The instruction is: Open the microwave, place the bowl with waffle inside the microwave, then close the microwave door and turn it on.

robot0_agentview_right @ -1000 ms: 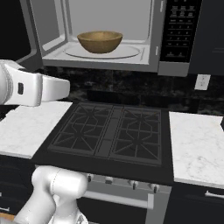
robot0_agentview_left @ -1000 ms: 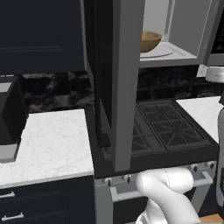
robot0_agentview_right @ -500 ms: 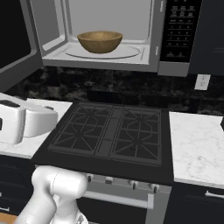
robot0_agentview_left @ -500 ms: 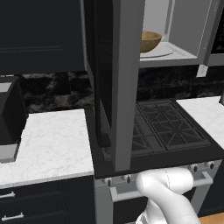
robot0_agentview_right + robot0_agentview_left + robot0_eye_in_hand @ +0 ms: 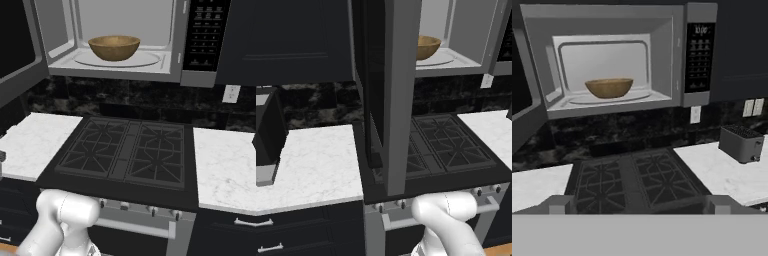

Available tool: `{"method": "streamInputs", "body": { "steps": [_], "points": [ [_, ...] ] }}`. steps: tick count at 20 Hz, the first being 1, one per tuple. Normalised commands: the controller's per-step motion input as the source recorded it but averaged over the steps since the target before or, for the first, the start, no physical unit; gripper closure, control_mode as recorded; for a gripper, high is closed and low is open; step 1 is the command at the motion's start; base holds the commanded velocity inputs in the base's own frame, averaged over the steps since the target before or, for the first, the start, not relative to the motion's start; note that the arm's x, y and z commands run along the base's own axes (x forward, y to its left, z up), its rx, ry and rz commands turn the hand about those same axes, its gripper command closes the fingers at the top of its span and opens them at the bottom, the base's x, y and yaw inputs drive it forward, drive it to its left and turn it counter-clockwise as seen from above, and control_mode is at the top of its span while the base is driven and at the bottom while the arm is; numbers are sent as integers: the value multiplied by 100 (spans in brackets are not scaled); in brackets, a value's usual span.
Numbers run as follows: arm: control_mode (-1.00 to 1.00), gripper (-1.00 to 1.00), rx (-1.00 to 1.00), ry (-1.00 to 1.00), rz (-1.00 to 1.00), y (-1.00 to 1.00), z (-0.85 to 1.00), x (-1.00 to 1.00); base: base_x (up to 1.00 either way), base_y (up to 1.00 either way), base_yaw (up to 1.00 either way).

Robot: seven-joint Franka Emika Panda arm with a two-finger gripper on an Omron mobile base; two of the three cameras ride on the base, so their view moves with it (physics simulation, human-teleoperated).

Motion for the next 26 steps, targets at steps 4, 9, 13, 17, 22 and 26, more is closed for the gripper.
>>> {"method": "streamInputs", "body": {
  "steps": [4, 9, 13, 17, 22, 26],
  "points": [
    [-100, -100, -13, -14, -4, 51, 0, -71, 0, 0, 0],
    [-100, -100, -18, -16, -2, 54, 24, -72, 0, 0, 0],
    [-100, -100, -22, -1, -7, 73, 8, -21, 0, 0, 0],
    [-100, -100, -22, 0, -15, 84, 0, -3, 0, 0, 0],
    [-100, -100, -21, 1, -18, 51, 0, 0, 0, 0, 0],
    [-100, -100, -24, 7, -31, 28, 0, 0, 0, 0, 0]
  ]
}}
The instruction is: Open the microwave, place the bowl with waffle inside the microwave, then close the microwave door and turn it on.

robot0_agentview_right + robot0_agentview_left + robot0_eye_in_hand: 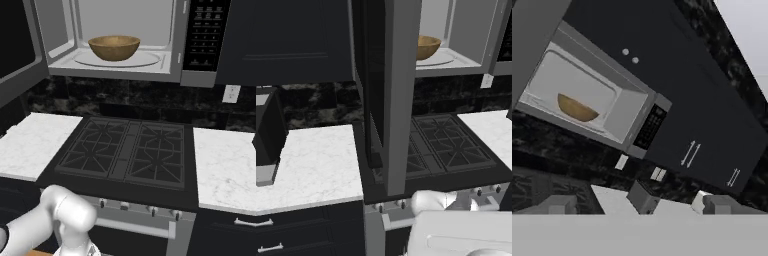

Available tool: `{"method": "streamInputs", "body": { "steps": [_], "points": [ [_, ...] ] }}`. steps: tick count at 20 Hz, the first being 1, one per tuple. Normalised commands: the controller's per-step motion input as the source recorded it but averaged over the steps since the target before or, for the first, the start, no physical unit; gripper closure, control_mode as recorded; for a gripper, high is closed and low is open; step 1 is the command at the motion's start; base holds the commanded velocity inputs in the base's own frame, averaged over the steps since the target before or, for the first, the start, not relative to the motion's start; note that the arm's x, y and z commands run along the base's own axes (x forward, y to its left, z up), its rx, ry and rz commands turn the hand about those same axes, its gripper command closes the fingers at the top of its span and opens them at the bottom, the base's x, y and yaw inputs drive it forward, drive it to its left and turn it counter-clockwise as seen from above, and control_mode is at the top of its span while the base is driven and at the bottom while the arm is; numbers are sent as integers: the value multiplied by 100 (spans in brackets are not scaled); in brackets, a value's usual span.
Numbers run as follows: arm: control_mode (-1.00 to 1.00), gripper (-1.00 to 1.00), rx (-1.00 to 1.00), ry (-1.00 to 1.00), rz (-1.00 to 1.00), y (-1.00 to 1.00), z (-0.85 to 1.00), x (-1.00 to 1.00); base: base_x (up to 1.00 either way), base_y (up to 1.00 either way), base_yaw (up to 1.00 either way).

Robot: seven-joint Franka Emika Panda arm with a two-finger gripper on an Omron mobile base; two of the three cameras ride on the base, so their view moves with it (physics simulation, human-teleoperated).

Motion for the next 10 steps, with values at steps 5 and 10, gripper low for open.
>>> {"method": "streamInputs", "body": {
  "steps": [5, 10],
  "points": [
    [-100, -100, -24, 9, -37, 23, 0, 22, 0, 0, 0],
    [-100, -100, -28, 20, -6, 10, -7, 36, 0, 0, 0]
  ]
}}
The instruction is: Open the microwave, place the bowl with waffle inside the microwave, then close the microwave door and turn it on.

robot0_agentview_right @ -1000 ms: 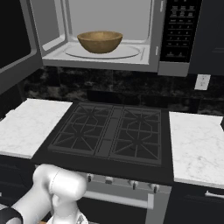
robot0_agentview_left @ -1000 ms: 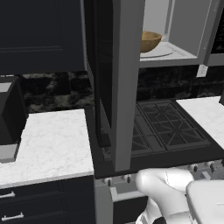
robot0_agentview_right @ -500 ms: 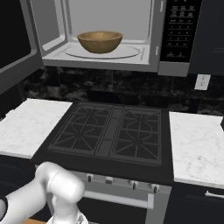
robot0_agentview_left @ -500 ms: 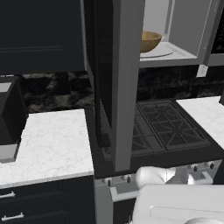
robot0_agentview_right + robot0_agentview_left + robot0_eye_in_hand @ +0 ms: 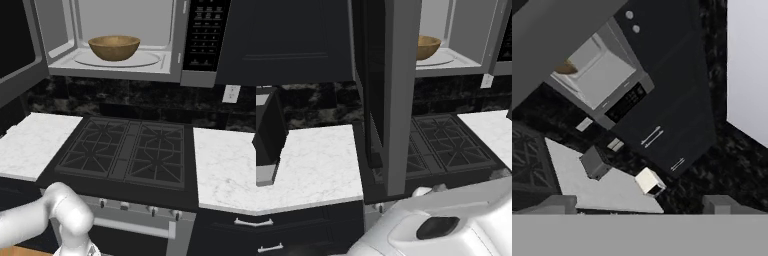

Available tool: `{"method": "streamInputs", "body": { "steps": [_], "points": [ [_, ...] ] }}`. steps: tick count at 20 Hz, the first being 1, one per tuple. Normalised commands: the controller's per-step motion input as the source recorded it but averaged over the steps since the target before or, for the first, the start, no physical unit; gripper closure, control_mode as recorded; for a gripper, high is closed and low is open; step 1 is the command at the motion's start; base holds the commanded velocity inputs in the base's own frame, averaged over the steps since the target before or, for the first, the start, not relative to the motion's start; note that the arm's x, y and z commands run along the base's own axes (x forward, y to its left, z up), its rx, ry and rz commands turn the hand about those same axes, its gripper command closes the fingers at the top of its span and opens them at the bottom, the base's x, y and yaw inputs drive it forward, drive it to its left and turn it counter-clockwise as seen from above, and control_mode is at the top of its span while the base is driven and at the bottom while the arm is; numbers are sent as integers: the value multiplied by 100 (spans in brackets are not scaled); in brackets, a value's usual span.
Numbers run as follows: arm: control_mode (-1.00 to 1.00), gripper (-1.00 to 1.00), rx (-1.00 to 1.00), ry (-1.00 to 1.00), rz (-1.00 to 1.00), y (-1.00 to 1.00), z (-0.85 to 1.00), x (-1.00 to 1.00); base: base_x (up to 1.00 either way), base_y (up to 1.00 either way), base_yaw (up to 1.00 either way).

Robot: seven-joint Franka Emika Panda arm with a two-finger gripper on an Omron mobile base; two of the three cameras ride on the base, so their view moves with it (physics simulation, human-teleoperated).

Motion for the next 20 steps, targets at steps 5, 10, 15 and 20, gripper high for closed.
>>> {"method": "streamInputs", "body": {
  "steps": [5, 10, 15, 20],
  "points": [
    [-100, -100, -27, 17, 0, 0, -56, 31, 0, 0, 0],
    [-100, -100, -25, 18, -1, 3, -41, 46, 0, 0, 0],
    [-100, -100, -28, 33, -6, 2, -1, 72, 0, 0, 0],
    [-100, -100, -33, 36, -13, 36, -5, 63, 0, 0, 0]
  ]
}}
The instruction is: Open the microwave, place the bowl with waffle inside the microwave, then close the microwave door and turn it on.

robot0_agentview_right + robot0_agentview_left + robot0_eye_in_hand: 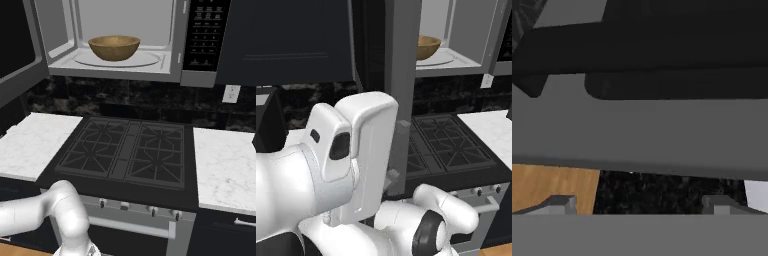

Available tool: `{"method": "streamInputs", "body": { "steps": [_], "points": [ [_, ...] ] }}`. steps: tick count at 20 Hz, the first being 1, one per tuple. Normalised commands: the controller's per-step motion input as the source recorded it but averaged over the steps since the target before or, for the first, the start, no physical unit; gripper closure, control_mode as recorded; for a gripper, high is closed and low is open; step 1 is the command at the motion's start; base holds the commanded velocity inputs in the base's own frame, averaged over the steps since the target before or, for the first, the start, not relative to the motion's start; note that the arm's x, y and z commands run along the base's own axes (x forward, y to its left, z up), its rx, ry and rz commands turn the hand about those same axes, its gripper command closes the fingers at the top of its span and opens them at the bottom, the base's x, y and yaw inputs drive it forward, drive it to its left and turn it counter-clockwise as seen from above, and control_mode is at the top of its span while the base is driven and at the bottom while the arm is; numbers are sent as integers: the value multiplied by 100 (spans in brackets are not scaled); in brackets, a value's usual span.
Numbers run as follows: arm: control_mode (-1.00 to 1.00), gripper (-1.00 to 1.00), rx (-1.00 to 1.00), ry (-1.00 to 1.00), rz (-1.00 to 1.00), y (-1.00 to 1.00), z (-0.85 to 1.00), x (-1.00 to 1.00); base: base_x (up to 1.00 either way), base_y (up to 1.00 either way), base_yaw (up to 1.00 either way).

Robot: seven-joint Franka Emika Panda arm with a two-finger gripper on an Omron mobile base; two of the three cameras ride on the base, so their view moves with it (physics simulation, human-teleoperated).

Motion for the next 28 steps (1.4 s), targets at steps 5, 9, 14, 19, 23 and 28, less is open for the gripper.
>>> {"method": "streamInputs", "body": {
  "steps": [5, 9, 14, 19, 23, 28],
  "points": [
    [-100, -100, -25, 6, -16, 45, -33, 34, 0, 0, 0],
    [-100, -100, -12, -7, -13, 15, -43, 24, 0, 0, 0],
    [-100, -100, 0, -33, -7, 0, -24, 71, 0, 0, 0],
    [-100, -100, 0, -64, 1, 16, -12, 74, 0, 0, 0],
    [-100, -100, 0, -87, 7, 11, -4, 37, 0, 0, 0],
    [-100, -100, 0, -95, 10, 0, 0, 47, 0, 0, 0]
  ]
}}
